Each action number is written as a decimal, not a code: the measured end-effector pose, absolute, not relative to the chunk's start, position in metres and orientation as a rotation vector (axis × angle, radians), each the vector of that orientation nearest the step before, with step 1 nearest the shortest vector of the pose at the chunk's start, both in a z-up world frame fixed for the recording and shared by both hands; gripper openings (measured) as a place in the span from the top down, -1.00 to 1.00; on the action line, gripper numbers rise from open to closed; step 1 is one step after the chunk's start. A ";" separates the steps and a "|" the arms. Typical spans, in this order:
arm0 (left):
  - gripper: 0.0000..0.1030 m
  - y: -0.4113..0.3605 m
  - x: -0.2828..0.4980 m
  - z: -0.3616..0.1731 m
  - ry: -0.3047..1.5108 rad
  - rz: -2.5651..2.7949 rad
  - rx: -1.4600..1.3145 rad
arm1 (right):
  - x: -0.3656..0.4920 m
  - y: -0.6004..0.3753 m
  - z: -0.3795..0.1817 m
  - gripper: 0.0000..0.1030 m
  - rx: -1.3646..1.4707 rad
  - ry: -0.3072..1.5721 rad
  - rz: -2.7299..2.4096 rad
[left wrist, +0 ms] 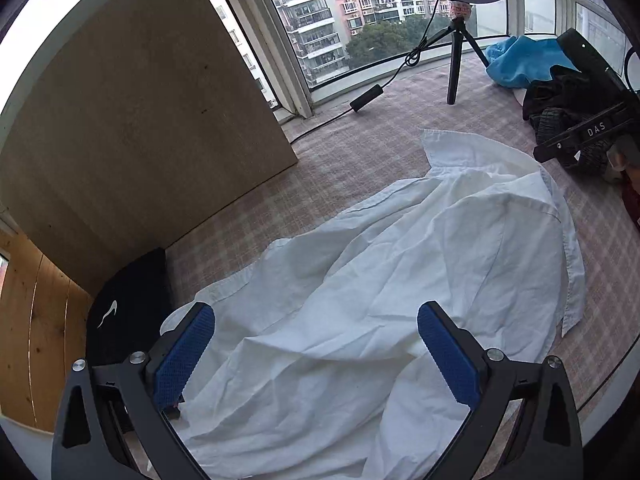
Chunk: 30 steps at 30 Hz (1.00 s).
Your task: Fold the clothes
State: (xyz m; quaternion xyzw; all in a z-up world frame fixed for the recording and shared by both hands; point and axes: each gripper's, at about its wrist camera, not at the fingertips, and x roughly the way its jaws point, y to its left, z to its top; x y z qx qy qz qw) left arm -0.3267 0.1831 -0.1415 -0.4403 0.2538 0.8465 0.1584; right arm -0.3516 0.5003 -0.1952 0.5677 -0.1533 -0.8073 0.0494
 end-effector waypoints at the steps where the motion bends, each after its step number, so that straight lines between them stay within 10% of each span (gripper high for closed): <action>1: -0.98 0.181 -0.329 -0.142 0.725 2.422 -1.266 | -0.363 0.492 -0.196 -0.08 1.745 -0.412 -2.470; 7: -0.98 0.168 -0.338 -0.148 0.690 2.424 -1.294 | -0.391 0.474 -0.222 -0.03 1.980 -0.195 -2.371; 10: -0.98 0.166 -0.340 -0.154 0.701 2.402 -1.302 | -0.374 0.490 -0.219 0.92 1.966 -0.317 -2.305; 27: -0.98 0.225 -0.368 -0.202 0.762 2.028 -1.337 | -0.326 0.555 -0.218 0.93 1.820 -0.737 -2.360; 30: -0.05 0.225 -0.368 -0.213 0.716 1.987 -1.411 | -0.329 0.552 -0.214 0.93 1.805 -0.721 -2.371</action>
